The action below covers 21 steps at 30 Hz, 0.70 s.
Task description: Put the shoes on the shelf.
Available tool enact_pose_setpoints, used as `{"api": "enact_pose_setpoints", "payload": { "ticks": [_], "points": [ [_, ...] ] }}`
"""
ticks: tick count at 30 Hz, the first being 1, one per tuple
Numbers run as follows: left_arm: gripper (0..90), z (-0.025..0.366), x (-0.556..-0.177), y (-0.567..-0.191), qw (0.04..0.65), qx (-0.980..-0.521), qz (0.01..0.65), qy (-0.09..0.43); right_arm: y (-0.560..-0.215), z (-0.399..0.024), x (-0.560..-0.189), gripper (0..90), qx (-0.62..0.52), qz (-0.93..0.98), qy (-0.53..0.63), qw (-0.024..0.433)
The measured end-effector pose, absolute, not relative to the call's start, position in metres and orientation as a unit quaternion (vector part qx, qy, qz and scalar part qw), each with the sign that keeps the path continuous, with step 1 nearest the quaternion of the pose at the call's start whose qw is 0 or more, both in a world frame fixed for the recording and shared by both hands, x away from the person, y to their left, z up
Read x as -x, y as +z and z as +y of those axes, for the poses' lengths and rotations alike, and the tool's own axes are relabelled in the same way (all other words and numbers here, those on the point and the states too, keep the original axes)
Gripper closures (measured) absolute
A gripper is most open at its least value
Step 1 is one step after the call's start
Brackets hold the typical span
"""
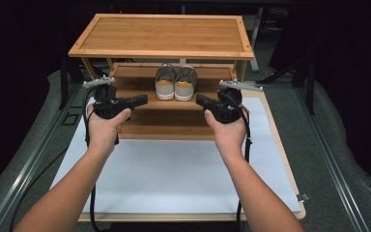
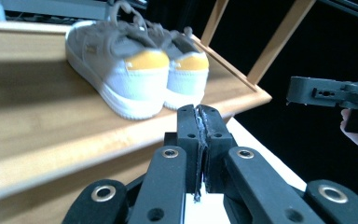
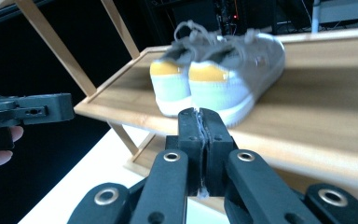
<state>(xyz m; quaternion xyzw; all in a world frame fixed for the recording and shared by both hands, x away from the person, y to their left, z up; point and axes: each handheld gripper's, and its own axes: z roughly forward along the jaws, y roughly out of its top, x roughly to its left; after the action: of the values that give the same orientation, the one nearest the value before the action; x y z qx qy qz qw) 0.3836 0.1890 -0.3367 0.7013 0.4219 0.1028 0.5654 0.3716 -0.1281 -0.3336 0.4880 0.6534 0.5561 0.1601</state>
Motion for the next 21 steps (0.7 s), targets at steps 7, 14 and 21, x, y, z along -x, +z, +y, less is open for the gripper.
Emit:
{"api": "enact_pose_setpoints", "payload": {
  "ticks": [7,14,21],
  "points": [
    [85.8,0.201,-0.357,-0.364,0.554,-0.72,0.407,0.094,-0.36,-0.144,-0.345,87.0,-0.491,0.655,0.557,0.142],
    [85.3,0.215,-0.335,-0.393,0.55,-0.723,0.406,0.103,-0.39,-0.156,-0.312,86.1,-0.475,0.663,0.558,0.149],
    [86.1,0.224,-0.314,-0.439,0.53,-0.739,0.403,0.106,-0.441,-0.167,-0.287,86.1,-0.488,0.671,0.541,0.137]
  ]
}}
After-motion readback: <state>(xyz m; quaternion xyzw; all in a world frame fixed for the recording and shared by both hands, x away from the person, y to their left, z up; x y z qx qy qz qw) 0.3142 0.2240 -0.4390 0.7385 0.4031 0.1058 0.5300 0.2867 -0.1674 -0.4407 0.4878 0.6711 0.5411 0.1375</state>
